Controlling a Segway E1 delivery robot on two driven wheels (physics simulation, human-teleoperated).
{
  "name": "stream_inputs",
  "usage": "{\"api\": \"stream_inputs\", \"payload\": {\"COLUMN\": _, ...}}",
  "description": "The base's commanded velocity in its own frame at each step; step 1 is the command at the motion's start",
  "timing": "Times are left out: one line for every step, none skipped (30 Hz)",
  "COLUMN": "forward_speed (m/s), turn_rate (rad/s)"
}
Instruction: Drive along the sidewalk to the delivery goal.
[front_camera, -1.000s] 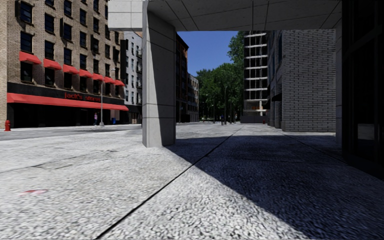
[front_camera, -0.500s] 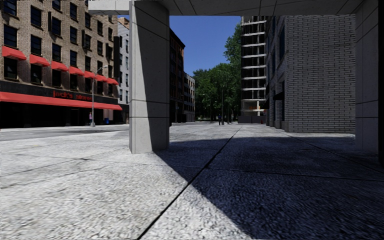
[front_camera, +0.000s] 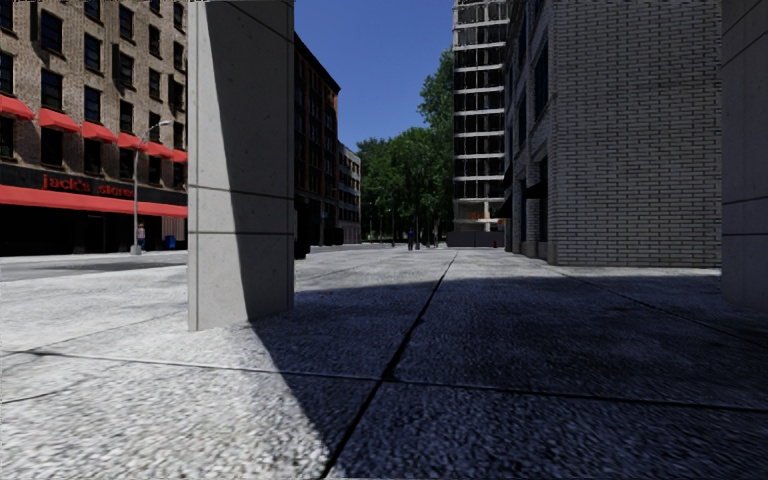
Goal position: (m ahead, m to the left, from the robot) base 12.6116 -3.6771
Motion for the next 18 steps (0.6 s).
{"api": "stream_inputs", "payload": {"forward_speed": 2.00, "turn_rate": -0.29}}
{"api": "stream_inputs", "payload": {"forward_speed": 2.00, "turn_rate": -0.29}}
{"api": "stream_inputs", "payload": {"forward_speed": 2.00, "turn_rate": -0.30}}
{"api": "stream_inputs", "payload": {"forward_speed": 2.00, "turn_rate": -0.31}}
{"api": "stream_inputs", "payload": {"forward_speed": 2.00, "turn_rate": -0.31}}
{"api": "stream_inputs", "payload": {"forward_speed": 2.00, "turn_rate": -0.32}}
{"api": "stream_inputs", "payload": {"forward_speed": 2.00, "turn_rate": -0.32}}
{"api": "stream_inputs", "payload": {"forward_speed": 2.00, "turn_rate": -0.33}}
{"api": "stream_inputs", "payload": {"forward_speed": 2.00, "turn_rate": -0.33}}
{"api": "stream_inputs", "payload": {"forward_speed": 2.00, "turn_rate": -0.33}}
{"api": "stream_inputs", "payload": {"forward_speed": 2.00, "turn_rate": -0.34}}
{"api": "stream_inputs", "payload": {"forward_speed": 2.00, "turn_rate": -0.34}}
{"api": "stream_inputs", "payload": {"forward_speed": 2.00, "turn_rate": -0.34}}
{"api": "stream_inputs", "payload": {"forward_speed": 2.00, "turn_rate": -0.35}}
{"api": "stream_inputs", "payload": {"forward_speed": 2.00, "turn_rate": -0.35}}
{"api": "stream_inputs", "payload": {"forward_speed": 2.00, "turn_rate": -0.35}}
{"api": "stream_inputs", "payload": {"forward_speed": 2.00, "turn_rate": -0.35}}
{"api": "stream_inputs", "payload": {"forward_speed": 2.00, "turn_rate": -0.35}}
